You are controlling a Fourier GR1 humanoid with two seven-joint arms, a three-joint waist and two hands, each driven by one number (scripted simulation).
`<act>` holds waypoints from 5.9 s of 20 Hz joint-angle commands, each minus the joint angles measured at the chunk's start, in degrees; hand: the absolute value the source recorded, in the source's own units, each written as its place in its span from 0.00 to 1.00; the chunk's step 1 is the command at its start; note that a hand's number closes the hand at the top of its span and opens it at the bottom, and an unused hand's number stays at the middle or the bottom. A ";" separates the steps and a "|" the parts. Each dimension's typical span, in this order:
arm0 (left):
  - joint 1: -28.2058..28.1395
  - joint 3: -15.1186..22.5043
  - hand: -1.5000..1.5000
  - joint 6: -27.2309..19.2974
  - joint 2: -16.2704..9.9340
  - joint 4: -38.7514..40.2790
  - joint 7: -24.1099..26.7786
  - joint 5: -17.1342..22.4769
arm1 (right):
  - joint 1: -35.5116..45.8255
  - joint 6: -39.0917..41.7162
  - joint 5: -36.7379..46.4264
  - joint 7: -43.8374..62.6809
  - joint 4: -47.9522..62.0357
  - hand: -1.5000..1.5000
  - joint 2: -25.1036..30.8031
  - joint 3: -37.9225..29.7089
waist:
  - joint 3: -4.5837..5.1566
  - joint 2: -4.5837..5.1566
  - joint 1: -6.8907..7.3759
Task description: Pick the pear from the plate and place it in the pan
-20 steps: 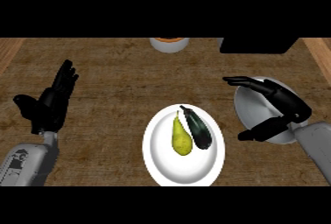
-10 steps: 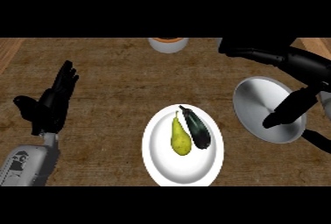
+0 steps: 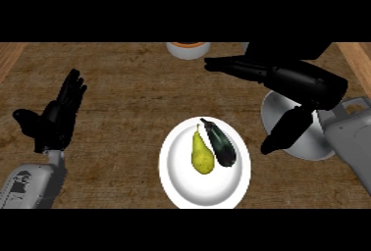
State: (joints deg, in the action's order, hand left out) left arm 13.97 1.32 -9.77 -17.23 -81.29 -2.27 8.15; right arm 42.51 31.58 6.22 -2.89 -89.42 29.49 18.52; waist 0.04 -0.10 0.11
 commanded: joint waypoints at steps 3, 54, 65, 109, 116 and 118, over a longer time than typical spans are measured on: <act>-0.33 -0.23 0.50 0.01 0.74 -2.70 -2.96 -0.67 | -1.67 3.88 -0.29 5.95 -5.06 0.00 -6.53 2.78 | -0.02 -0.03 -0.04; -2.29 -5.92 0.50 5.79 5.87 -2.02 0.26 -6.35 | -6.33 7.87 46.96 -2.04 16.83 0.00 -22.12 8.78 | -0.03 0.13 0.15; -0.15 -6.42 0.50 4.95 6.03 -4.54 -4.70 -7.83 | -7.21 3.12 56.17 -4.08 24.49 0.00 -26.99 10.36 | -0.04 0.11 0.16; 2.35 -7.99 0.50 6.54 7.07 0.81 -1.82 -8.15 | -2.42 -36.00 62.04 75.25 -3.60 1.00 -29.47 9.96 | -0.01 0.05 -0.32; 0.57 -7.31 0.50 5.61 7.34 -1.56 -2.22 -9.34 | -11.88 -42.41 63.17 65.76 -9.36 1.00 -27.80 -1.17 | -0.08 0.08 -0.64; 0.32 -8.25 0.50 6.37 7.21 -1.67 -1.94 -8.00 | -12.62 -39.97 62.40 62.93 -7.58 1.00 -25.12 -4.97 | -0.04 0.11 -0.34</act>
State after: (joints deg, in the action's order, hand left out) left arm 13.78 -6.75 -3.12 -10.48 -83.61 -4.75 0.11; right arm 32.78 -6.09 68.85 59.97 -96.59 2.53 17.97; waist -0.02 -0.12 -0.25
